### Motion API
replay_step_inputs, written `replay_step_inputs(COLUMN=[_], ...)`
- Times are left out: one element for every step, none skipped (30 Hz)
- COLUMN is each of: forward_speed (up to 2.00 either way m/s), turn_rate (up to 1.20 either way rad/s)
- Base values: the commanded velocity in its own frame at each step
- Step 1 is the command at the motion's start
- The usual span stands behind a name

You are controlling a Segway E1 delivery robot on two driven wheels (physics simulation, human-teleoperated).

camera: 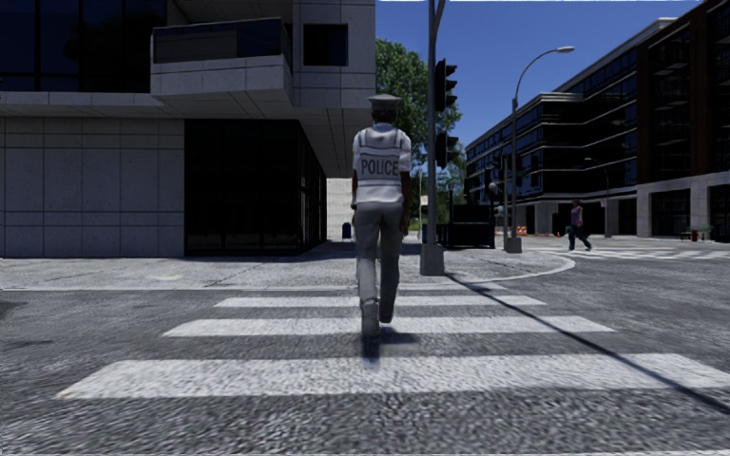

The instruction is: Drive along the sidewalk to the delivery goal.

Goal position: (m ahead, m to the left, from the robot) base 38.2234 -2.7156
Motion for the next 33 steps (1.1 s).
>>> replay_step_inputs(forward_speed=[1.10,1.17,1.18,1.18,1.19,1.19,1.19,1.17,1.17,1.17,1.15,1.12,1.11,1.11,1.10,1.10,1.10,1.10,1.10,1.10,1.10,1.10,1.10,1.10,1.10,1.10,1.10,1.10,1.10,1.10,1.10,1.10,1.10], turn_rate=[0.00,0.00,0.00,0.00,0.00,0.00,0.00,0.00,0.00,0.00,0.00,0.00,0.00,0.00,0.00,0.00,0.00,0.00,0.00,0.00,0.00,0.00,0.00,0.00,0.00,0.00,0.00,0.00,0.00,0.00,0.00,0.00,0.00])
